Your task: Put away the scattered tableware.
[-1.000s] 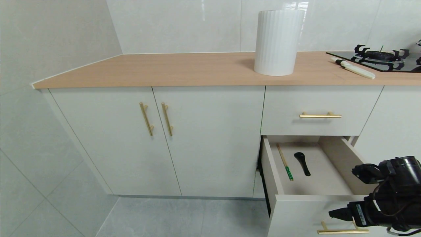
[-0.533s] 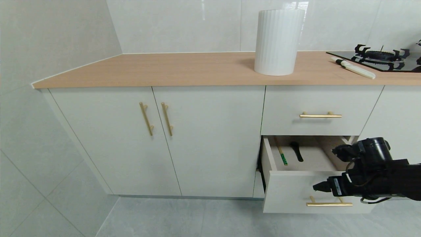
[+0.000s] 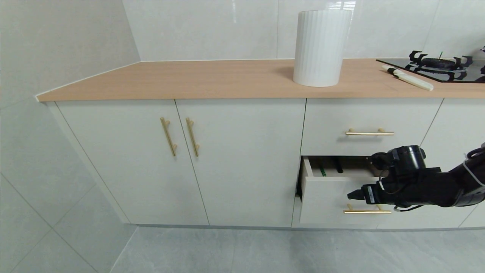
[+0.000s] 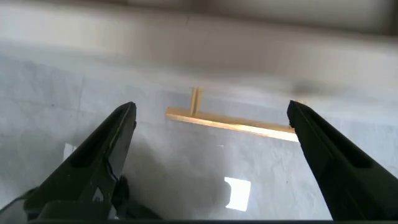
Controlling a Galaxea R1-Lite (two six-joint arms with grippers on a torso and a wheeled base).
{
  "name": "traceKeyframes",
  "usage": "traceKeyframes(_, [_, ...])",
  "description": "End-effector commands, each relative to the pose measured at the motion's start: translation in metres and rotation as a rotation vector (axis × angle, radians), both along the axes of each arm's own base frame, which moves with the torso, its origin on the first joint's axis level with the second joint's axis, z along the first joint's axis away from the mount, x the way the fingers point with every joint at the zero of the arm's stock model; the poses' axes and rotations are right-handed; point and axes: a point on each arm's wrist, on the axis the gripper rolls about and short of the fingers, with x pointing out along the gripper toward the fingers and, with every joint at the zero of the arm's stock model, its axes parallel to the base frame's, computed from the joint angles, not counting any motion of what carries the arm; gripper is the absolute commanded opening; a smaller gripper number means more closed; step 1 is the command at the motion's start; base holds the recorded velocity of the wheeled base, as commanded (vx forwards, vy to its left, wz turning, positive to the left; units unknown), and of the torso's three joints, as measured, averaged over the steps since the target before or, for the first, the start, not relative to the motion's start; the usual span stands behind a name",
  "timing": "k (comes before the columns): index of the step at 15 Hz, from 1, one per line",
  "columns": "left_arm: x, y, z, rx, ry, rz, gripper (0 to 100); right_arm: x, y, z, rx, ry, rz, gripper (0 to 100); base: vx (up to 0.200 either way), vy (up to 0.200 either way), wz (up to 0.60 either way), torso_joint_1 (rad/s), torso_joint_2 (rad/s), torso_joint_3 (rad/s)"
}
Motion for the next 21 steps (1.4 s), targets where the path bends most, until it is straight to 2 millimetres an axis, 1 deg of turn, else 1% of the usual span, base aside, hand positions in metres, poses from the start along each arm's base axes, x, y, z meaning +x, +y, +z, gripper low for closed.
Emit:
traceKeyframes(1, [0.000,0.000,0.000,0.000,-0.001,0.000,100,0.012,-0.002,-0.006,0.004,0.000,-0.007,100,0.000,0.000,0.00,0.000,0.00,0.000])
traceKeyframes(3, [0.000,0.000,0.000,0.000,-0.001,0.000,100,0.022,-0.010,-0.010,0.005,-0.025,-0.030,100,0.000,0.000,0.00,0.000,0.00,0.000])
traceKeyframes(6, [0.000,0.000,0.000,0.000,-0.001,0.000,100,0.034,-0.021,-0.015,0.011,-0.135,-0.065,100,0.000,0.000,0.00,0.000,0.00,0.000])
traceKeyframes(9, [0.000,0.000,0.000,0.000,-0.001,0.000,100,0.044,-0.022,-0.025,-0.005,-0.213,-0.100,100,0.000,0.000,0.00,0.000,0.00,0.000])
traceKeyframes(12, [0.000,0.000,0.000,0.000,-0.001,0.000,100,0.049,-0.022,-0.024,0.009,-0.270,-0.145,100,0.000,0.000,0.00,0.000,0.00,0.000])
traceKeyframes(15, [0.000,0.000,0.000,0.000,-0.001,0.000,100,0.055,-0.022,-0.029,0.021,-0.328,-0.160,100,0.000,0.000,0.00,0.000,0.00,0.000])
traceKeyframes(18, [0.000,0.000,0.000,0.000,-0.001,0.000,100,0.063,-0.023,-0.035,0.001,-0.406,-0.210,100,0.000,0.000,0.00,0.000,0.00,0.000])
traceKeyframes(21, [0.000,0.000,0.000,0.000,-0.001,0.000,100,0.063,-0.023,-0.034,0.001,-0.414,-0.211,100,0.000,0.000,0.00,0.000,0.00,0.000])
